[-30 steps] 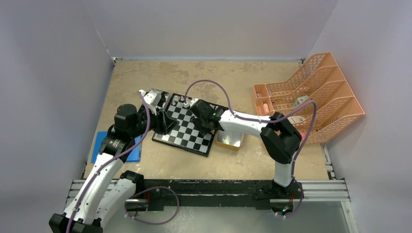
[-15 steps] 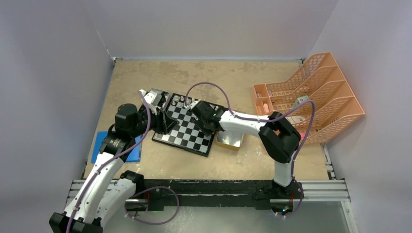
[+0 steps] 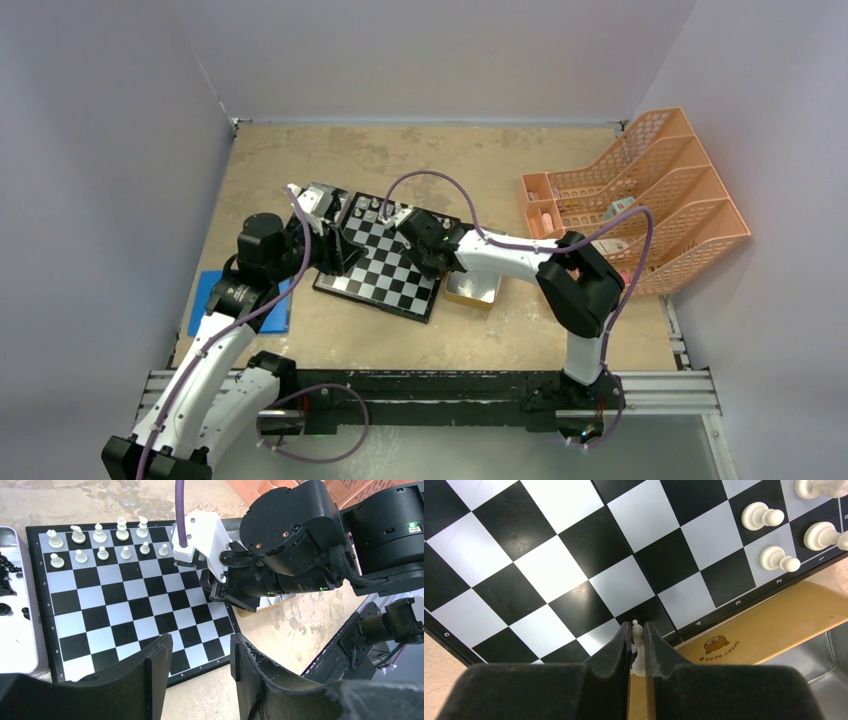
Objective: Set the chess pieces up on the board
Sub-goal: Pick up the chess piece from the chessboard.
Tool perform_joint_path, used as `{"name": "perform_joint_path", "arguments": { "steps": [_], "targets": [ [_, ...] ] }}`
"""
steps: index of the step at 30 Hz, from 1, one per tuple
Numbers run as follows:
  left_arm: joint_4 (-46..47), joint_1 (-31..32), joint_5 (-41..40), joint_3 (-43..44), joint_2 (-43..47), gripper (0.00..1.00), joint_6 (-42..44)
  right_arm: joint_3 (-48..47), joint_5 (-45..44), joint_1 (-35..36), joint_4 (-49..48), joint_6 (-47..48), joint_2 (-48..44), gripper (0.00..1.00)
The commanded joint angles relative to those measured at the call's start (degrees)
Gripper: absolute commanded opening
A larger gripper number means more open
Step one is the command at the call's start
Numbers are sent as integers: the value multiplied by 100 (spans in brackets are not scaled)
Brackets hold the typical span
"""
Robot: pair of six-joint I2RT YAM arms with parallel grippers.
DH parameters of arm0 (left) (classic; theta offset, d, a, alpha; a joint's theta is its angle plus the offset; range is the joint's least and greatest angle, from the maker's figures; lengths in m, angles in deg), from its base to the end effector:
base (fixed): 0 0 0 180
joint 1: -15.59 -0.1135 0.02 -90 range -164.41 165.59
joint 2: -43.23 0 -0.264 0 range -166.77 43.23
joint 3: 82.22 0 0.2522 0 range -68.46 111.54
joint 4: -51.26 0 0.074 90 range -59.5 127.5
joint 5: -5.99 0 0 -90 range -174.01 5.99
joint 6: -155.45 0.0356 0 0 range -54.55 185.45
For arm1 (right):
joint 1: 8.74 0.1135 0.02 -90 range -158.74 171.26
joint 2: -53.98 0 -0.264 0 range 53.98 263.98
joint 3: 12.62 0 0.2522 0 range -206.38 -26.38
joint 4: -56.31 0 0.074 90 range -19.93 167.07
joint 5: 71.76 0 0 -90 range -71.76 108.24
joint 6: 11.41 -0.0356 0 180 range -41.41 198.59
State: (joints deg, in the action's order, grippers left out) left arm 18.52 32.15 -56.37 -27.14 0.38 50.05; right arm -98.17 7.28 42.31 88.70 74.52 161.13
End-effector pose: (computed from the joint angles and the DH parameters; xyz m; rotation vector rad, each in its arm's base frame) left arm 0.1599 -0.0648 0.3095 0.3521 1.9449 -0.8328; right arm 0.2545 0.3040 0.1848 -0.9230 2.3189 0.1630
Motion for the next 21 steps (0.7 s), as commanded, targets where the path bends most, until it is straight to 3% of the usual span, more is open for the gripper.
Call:
{"name": "perform_joint_path", "arguments": {
  "steps": [1,5,11,21],
  "targets": [
    [158,-3,-151,-63,46,45,4,166,48,-16,163,21,-55,11],
    [183,-3,-221,-82,62,43,-463,-37,214,-16,-46,-363,-340,9],
    [229,-3,409,-137,185,43,-1518,-65,596,-26,-797,-1427,-982,7],
    [1358,-3,1024,-635,257,48,-2756,280,1008,-26,-2153,-3262,-2120,7]
  ]
}}
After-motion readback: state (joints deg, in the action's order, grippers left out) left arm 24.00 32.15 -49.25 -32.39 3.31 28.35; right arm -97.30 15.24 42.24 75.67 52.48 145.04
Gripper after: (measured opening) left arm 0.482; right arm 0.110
